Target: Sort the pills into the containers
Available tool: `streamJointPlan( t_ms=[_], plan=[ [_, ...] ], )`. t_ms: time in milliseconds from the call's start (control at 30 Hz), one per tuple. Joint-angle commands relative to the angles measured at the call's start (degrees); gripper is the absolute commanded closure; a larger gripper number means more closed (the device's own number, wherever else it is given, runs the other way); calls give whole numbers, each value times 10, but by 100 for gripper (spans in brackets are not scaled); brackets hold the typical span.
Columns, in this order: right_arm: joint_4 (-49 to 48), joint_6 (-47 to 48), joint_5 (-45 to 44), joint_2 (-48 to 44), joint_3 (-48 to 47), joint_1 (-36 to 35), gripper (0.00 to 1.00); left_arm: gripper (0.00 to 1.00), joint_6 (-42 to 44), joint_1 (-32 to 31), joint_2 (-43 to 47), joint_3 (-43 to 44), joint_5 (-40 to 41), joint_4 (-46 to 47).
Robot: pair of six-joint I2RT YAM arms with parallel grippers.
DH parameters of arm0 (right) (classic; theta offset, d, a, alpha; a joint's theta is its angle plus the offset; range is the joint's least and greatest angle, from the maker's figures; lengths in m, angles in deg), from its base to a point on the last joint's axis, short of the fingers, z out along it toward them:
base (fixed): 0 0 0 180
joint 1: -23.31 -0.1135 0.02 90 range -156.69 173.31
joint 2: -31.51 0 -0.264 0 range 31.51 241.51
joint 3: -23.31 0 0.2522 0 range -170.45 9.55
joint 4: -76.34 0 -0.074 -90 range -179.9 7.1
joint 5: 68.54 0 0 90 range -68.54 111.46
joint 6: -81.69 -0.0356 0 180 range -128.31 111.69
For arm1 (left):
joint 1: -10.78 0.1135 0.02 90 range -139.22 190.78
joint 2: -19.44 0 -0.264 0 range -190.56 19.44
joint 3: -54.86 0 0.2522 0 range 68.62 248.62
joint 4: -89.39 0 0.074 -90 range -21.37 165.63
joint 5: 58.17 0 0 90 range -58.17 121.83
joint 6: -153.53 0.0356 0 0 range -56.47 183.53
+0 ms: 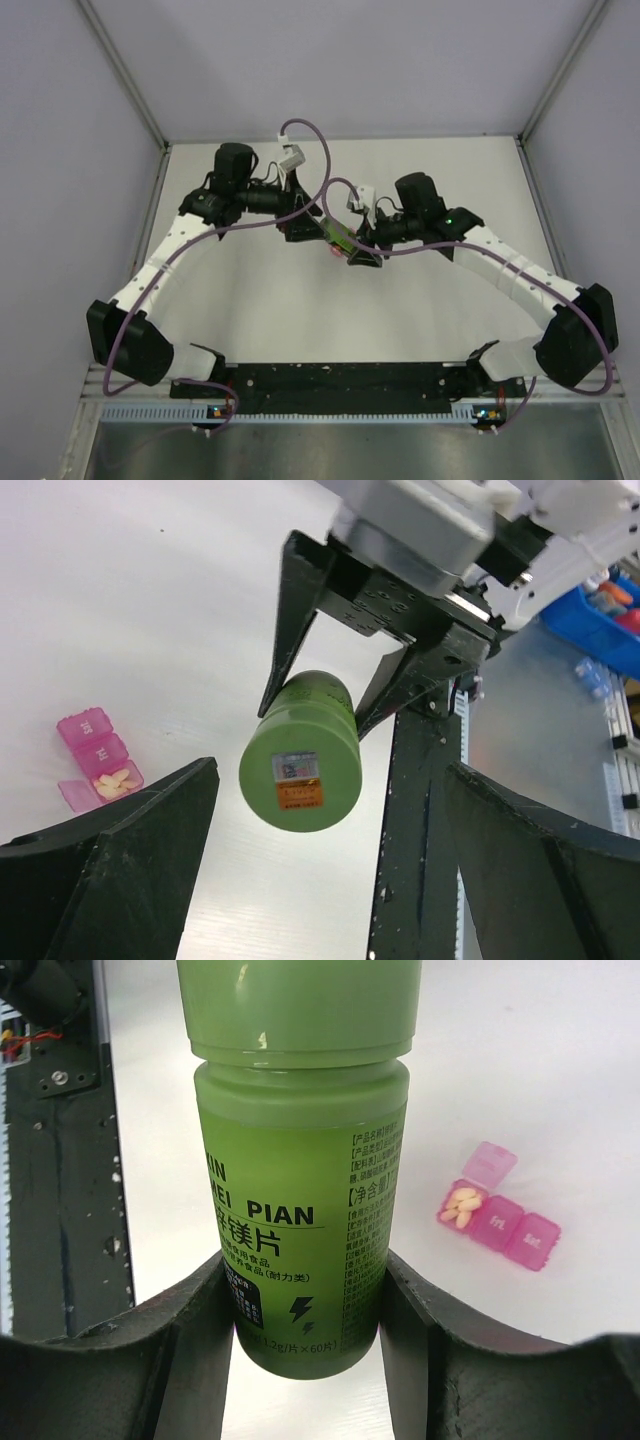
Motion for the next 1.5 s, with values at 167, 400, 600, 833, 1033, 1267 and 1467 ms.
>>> streamJointPlan(
  t_ms=[167, 400, 600, 833, 1033, 1267, 1467],
  plan=[
    [-101, -35, -108, -50, -4, -17, 100, 1, -213, 15, 4, 26, 131, 97],
    [-108, -44, -148, -40, -14, -24, 100, 1, -284, 14, -9, 39, 144, 97],
    [-107, -48, -165, -32, -19, -24, 100, 7, -295, -5, -3, 35, 184, 87],
    [-101, -50, -167, -27, -27, -29, 100, 17, -289, -21, -10, 38, 212, 78],
    [-99, -52, -166, -26, -26, -29, 100, 25, -281, -26, -21, 44, 213, 73],
    [-99, -52, -163, -26, -23, -29, 100, 39, -275, -30, -26, 40, 206, 75],
    [-96, -48, -152, -26, -22, -29, 100, 75, -251, -30, -25, 32, 183, 76]
  ],
)
